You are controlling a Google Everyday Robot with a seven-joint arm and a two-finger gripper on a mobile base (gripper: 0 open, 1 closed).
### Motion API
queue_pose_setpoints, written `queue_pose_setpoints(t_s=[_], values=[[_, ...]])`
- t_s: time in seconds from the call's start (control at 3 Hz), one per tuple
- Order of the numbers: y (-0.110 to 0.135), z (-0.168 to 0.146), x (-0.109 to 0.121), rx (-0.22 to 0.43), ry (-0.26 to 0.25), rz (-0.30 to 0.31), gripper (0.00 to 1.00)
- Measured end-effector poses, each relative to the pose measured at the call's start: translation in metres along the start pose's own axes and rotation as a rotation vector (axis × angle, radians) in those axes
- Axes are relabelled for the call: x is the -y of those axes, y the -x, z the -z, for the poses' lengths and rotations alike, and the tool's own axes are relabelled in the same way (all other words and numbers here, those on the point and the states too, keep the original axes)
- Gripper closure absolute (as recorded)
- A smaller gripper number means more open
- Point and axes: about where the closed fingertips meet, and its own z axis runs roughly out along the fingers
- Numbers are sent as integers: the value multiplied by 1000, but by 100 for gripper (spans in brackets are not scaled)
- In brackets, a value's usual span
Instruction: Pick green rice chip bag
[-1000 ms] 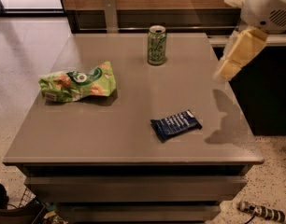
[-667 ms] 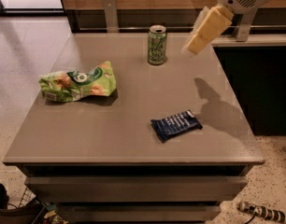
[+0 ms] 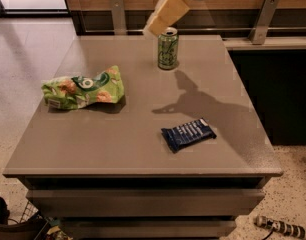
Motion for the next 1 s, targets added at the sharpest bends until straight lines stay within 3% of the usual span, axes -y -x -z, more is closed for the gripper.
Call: queue_pose_setpoints(t_s=[0.33,0.67,1.0], values=[[14,-71,-24,-59,139,-35,0],[12,-95,-33,-89,189,-73,0],[12,-97,-34,-91,194,-76,0]])
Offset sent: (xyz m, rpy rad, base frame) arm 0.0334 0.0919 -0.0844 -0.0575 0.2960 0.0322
